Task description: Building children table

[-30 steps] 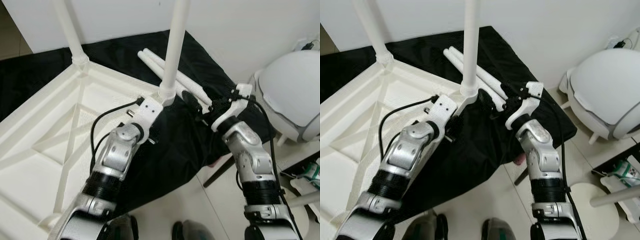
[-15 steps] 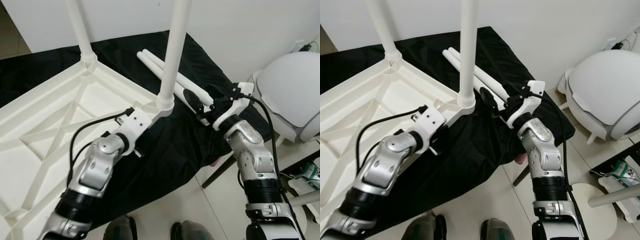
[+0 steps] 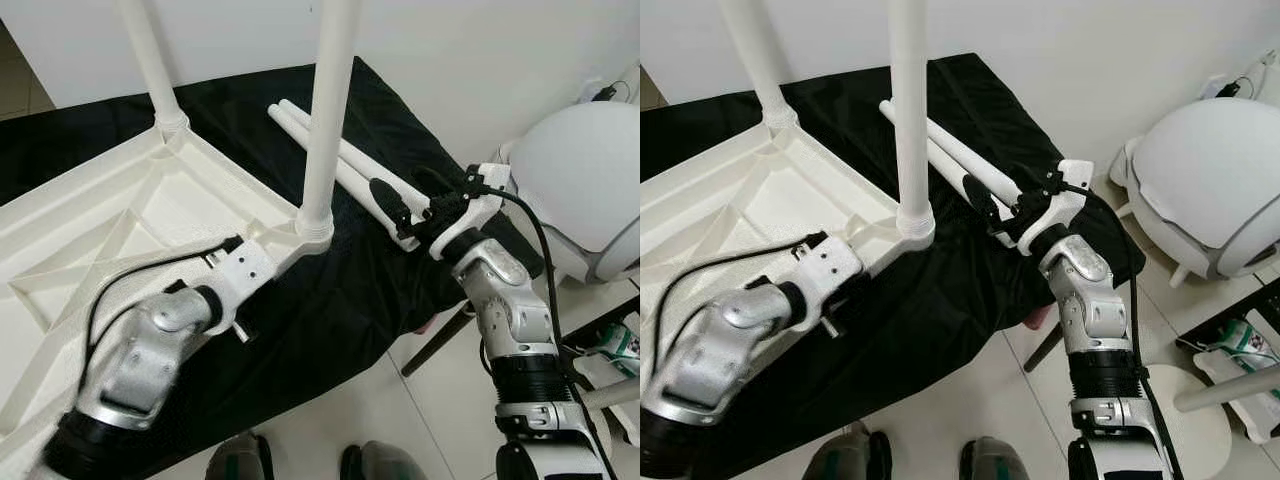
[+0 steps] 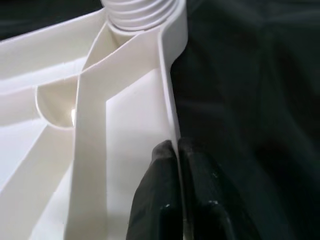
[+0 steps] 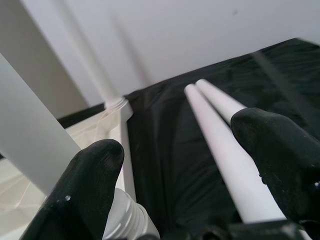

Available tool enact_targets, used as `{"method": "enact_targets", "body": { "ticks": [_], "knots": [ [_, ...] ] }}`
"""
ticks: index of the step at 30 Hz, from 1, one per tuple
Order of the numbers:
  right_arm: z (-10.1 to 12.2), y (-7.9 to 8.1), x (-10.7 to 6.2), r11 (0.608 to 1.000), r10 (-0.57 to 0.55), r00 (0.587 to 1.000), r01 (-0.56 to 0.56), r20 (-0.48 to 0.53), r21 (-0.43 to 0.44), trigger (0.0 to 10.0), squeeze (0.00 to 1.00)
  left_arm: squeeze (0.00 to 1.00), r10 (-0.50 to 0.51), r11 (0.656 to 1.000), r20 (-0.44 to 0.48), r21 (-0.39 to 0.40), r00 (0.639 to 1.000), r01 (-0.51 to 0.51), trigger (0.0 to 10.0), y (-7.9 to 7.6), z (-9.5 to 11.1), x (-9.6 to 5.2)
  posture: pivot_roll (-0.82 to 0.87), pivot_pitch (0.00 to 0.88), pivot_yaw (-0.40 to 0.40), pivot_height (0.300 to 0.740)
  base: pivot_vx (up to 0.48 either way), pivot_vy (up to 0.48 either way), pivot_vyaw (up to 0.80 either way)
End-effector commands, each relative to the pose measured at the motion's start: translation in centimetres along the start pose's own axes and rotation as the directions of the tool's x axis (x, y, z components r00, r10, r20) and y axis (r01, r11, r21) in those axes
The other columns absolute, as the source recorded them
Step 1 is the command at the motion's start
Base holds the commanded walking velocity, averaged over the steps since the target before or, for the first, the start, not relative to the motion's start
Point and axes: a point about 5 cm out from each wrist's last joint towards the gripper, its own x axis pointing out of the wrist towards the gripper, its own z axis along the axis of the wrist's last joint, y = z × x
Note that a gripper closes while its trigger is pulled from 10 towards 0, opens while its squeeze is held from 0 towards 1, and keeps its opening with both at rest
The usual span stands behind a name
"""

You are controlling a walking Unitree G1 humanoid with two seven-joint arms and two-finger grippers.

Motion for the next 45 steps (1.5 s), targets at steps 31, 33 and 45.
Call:
{"method": "enact_targets", "body": {
  "ticks": [31,33,45],
  "knots": [
    [-0.6,-1.9,-1.5,0.916,0.354,0.886,-0.393,-0.299,-0.079,10.0,0.00,0.00,-0.177,0.977,0.142,-0.091,0.974,0.191,10.0,-1.2,4.0,2.8,-0.04,0.017,-0.011,0.740,0.000,0.000,0.00],
    [-0.7,-1.8,-1.4,0.913,0.361,0.884,-0.400,-0.298,-0.081,10.0,0.00,0.00,-0.166,0.978,0.164,-0.097,0.972,0.184,10.0,-1.0,4.4,2.9,-0.04,0.017,-0.012,0.740,0.000,0.000,0.00],
    [-1.3,-0.8,2.1,0.922,0.358,0.905,-0.381,-0.231,-0.064,10.0,0.00,0.00,-0.044,0.987,0.287,-0.134,0.957,0.086,10.0,0.1,7.1,2.9,0.00,0.000,-0.038,0.740,0.000,0.000,0.00]
  ]
}}
